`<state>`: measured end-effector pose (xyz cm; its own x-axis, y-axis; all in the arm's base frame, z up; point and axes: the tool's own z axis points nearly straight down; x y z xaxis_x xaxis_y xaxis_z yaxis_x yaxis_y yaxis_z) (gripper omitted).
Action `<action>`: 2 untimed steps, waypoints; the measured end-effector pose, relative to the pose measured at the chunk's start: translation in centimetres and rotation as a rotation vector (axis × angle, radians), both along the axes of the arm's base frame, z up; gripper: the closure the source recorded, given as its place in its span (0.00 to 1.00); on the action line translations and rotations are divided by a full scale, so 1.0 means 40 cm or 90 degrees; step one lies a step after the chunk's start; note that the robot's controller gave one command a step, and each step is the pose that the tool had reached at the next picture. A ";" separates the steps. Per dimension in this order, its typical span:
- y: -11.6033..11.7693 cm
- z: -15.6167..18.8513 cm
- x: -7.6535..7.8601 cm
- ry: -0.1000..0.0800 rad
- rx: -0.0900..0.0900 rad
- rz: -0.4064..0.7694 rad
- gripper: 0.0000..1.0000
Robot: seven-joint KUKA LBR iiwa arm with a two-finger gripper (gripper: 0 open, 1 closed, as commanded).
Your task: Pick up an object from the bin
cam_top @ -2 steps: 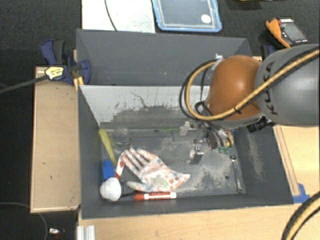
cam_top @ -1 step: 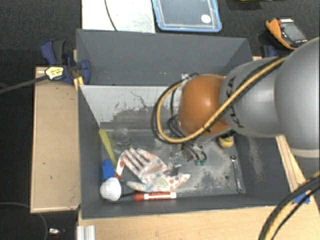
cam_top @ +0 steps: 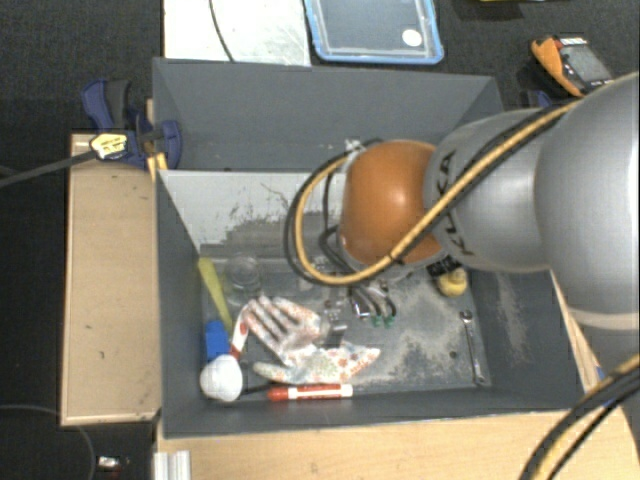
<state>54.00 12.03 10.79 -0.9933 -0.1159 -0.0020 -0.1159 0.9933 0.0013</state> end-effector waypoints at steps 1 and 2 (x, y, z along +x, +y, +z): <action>0.202 -0.019 0.023 0.001 0.003 -0.033 0.00; 0.073 -0.095 0.040 -0.005 0.000 -0.132 0.00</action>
Offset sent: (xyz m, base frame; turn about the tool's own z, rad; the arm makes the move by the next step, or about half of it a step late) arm 0.0151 0.0316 -0.0379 0.2017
